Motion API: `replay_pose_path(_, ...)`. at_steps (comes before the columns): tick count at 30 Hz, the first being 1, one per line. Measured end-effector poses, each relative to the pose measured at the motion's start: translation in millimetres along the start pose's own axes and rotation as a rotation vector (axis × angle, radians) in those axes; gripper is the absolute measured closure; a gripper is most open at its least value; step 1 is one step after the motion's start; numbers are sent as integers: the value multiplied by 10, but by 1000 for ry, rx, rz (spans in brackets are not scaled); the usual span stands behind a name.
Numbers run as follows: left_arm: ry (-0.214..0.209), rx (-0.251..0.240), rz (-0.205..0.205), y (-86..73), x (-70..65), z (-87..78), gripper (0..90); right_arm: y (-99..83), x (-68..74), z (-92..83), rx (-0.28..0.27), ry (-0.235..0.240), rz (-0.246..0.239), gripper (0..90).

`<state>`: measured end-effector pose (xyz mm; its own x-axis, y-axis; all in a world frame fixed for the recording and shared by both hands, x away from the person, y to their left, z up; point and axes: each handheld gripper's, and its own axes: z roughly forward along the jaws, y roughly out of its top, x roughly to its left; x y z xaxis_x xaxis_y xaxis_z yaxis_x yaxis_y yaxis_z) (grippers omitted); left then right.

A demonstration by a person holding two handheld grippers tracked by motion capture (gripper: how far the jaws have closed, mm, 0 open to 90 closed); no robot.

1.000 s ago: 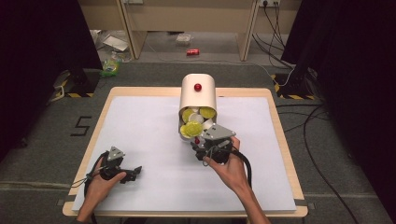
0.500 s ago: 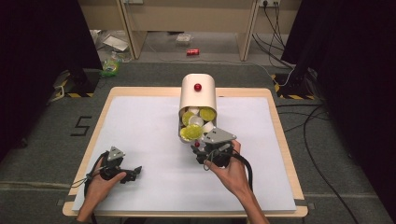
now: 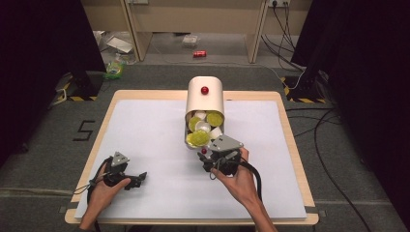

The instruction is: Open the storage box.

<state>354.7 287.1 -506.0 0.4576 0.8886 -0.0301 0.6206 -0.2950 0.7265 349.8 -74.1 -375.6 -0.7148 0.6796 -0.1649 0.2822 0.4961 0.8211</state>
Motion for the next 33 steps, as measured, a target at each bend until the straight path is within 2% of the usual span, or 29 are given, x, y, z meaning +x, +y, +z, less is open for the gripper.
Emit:
replay_pose_path(18, -1, 0, -1, 1, 1, 1, 0, -18, 29, -31, 8, -1, -15, 397)
replay_pose_path(22, -2, 1, -1, 2, 2, 2, 0, -1, -3, -52, -29, 30, 17, 382)
replay_pose_path(25, -2, 2, -1, 3, 3, 4, 0, 21, -20, -64, -56, 26, 23, 368)
replay_pose_path(29, 0, 2, -2, 4, 0, 5, 0, 19, -53, -47, -60, 24, 24, 349)
replay_pose_path(33, 1, 3, -2, 4, -1, 6, 0, 14, -93, -53, -69, 18, 48, 332)
